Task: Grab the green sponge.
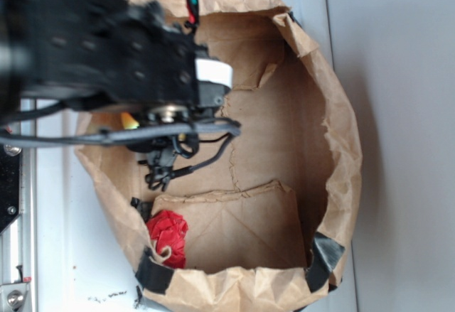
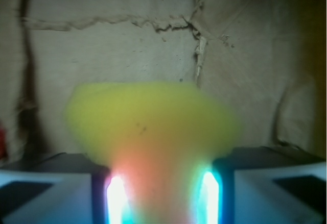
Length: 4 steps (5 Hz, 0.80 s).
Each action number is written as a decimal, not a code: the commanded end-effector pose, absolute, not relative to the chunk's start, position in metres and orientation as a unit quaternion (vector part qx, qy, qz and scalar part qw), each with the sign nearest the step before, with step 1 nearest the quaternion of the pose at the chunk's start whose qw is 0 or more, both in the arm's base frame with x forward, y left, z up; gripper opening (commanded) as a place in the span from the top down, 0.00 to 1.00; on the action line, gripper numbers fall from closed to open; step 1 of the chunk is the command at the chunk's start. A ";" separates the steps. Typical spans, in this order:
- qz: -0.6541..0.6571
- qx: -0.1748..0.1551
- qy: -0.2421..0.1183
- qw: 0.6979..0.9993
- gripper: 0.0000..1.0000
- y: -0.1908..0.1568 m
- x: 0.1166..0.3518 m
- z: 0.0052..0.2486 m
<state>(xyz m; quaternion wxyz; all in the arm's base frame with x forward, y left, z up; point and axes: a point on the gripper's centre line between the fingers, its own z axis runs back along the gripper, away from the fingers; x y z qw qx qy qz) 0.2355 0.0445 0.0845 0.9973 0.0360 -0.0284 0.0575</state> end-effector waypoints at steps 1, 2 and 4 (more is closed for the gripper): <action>0.053 0.007 -0.097 0.994 1.00 0.045 0.242 0.146; 0.050 -0.002 -0.138 0.989 1.00 0.039 0.239 0.172; 0.049 -0.022 -0.146 0.988 1.00 0.030 0.242 0.217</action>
